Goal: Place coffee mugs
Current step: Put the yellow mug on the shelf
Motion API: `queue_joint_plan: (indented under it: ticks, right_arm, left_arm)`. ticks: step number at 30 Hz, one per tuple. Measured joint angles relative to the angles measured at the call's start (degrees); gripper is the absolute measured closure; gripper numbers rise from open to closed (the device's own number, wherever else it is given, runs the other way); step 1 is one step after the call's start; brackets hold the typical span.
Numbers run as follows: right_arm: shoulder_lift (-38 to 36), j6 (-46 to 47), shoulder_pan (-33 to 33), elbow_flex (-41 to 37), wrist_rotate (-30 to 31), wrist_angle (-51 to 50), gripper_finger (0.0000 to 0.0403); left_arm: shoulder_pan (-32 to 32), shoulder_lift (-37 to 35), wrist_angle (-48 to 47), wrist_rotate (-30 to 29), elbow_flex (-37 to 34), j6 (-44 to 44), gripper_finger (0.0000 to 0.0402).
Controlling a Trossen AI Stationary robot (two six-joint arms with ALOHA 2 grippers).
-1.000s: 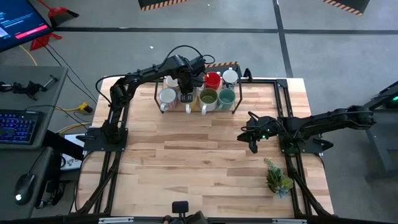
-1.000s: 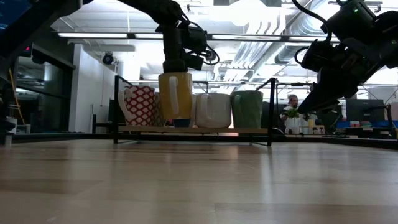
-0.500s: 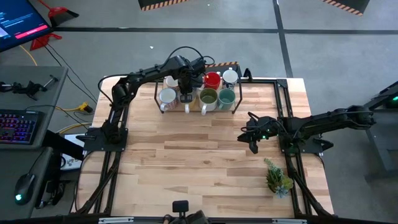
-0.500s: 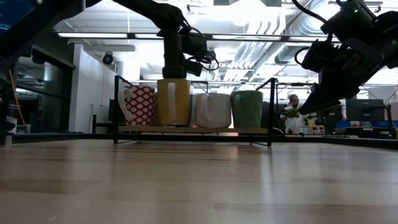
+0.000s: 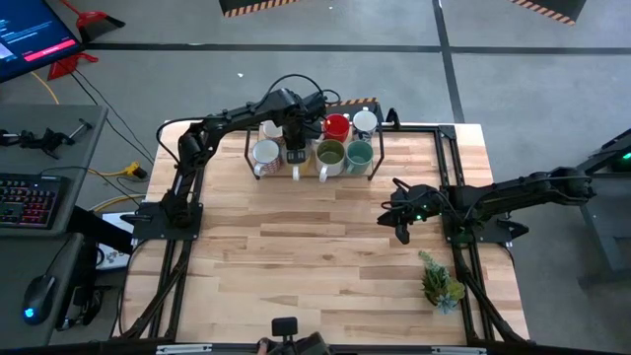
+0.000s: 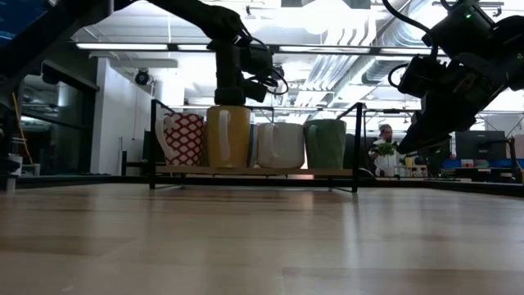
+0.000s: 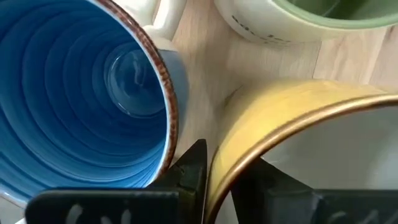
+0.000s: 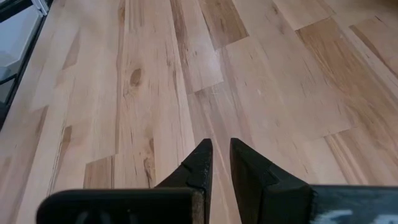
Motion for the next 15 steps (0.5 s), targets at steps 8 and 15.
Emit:
queue_joint_plan:
  ticks: [8, 15]
  right_arm:
    - [0.00, 0.00, 0.00, 0.00, -0.17, -0.39, 0.0368]
    - [0.00, 0.00, 0.00, 0.00, -0.17, -0.41, 0.0368]
  left_arm:
    - [0.08, -0.07, 0.35, -0.03, 0.00, 0.01, 0.0339]
    - [0.09, -0.83, 0.48, -0.66, 0.04, 0.21, 0.0321]
